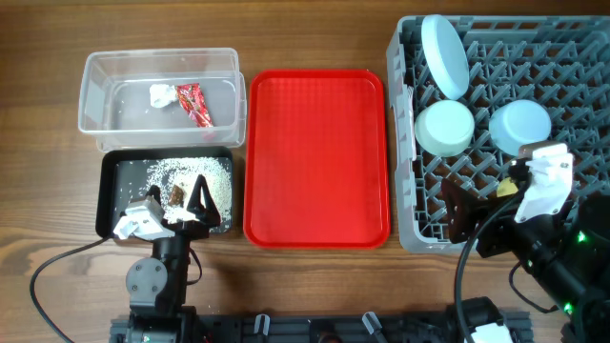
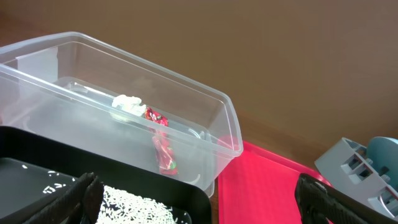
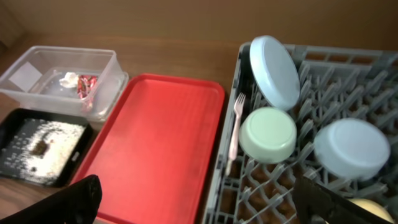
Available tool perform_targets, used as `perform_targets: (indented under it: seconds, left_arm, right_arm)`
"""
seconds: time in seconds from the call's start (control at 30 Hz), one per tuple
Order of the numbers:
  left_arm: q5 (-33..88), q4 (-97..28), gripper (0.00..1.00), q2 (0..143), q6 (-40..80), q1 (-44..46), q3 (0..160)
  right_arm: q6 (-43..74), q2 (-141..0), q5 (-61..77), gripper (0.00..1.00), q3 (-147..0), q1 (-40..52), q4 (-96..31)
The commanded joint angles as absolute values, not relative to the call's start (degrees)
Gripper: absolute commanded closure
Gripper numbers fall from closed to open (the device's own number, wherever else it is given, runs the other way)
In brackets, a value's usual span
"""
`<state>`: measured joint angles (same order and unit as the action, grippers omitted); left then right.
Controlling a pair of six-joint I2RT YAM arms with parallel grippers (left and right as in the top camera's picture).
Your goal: Sort waste into correct bins and load items into the dishwasher rack
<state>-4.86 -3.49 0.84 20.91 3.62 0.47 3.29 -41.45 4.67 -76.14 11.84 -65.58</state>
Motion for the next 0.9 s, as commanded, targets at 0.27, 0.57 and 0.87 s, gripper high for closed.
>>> perform_targets:
  seconds: [0.27, 0.57, 0.87]
  left_arm:
    - [-5.0, -3.7, 0.00, 0.6, 21.4, 3.1, 0.3]
    - [-5.0, -3.6, 0.00, 0.6, 21.4, 3.1, 0.3]
    - [-5.0, -3.7, 0.00, 0.5, 21.4, 3.1, 0.3]
  right_arm:
    - [-6.0, -29.6, 3.5, 0.00, -55.4, 12.0, -42.7]
    - [-5.9, -15.7, 3.9, 0.00, -32.2, 12.0, -32.5]
    - [-5.9, -5.5, 3.9, 0.00, -16.6, 12.0, -24.9]
